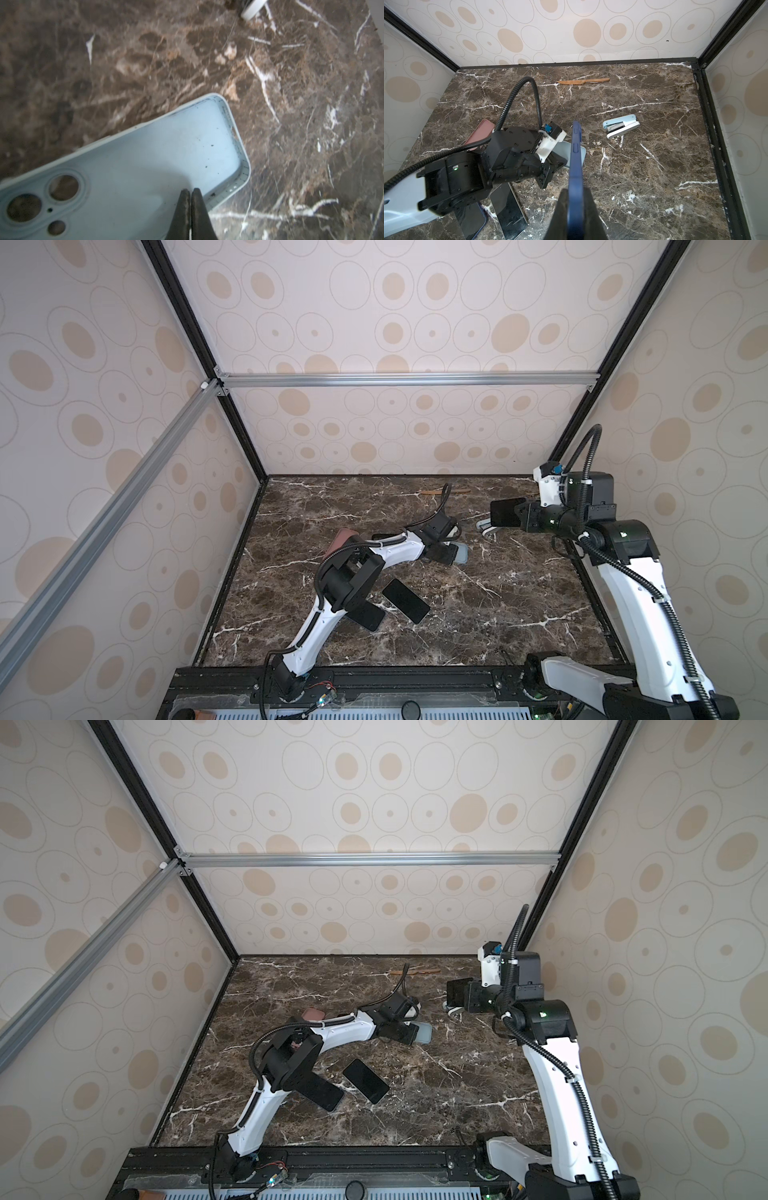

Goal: Put the phone into the phone case
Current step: 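Lower the left gripper onto the light blue phone case rim and grip it, then bring the phone with the right gripper down onto the case held by the left gripper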

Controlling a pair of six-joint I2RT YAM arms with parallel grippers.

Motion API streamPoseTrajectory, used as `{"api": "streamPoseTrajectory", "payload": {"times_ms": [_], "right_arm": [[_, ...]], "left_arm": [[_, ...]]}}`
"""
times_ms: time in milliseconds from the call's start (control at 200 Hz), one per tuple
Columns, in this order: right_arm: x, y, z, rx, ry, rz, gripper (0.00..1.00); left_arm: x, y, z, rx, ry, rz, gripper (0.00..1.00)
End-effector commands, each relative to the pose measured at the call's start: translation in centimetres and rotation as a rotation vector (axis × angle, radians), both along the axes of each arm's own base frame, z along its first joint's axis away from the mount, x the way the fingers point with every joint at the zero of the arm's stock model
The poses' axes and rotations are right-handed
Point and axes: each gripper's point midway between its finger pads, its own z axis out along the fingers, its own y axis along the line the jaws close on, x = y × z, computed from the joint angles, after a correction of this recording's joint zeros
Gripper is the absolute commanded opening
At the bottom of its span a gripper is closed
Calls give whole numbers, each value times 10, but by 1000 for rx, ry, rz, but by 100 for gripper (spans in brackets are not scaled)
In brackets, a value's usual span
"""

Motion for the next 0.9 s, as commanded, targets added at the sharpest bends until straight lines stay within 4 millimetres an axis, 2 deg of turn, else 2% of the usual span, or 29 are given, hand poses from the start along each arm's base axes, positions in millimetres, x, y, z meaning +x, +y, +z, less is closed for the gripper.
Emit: {"api": "streamPoseTrajectory", "payload": {"times_ms": [0,155,285,390,450,560,685,790,895], "right_arm": [[-6,0,6,22,-22,-10,0],[-8,6,-14,89,38,-17,0],[-10,17,-32,176,87,-6,0],[-12,25,-45,243,128,-5,0],[-13,32,-51,287,142,12,0],[-16,35,-59,336,160,0,0],[-17,38,-72,370,189,-11,0],[-15,43,-86,419,214,-13,0],[-10,49,-101,459,240,-6,0]], "left_arm": [[-24,3,1,-50,76,24,7],[-51,-5,14,-145,115,20,7],[-65,-13,28,-203,146,0,8],[-63,-17,59,-267,112,-6,8],[-56,-14,80,-280,53,-1,10],[-35,7,99,-240,-32,49,12],[-16,39,106,-205,-93,125,13],[-3,64,105,-198,-109,182,18],[1,80,96,-204,-81,214,23]]}}
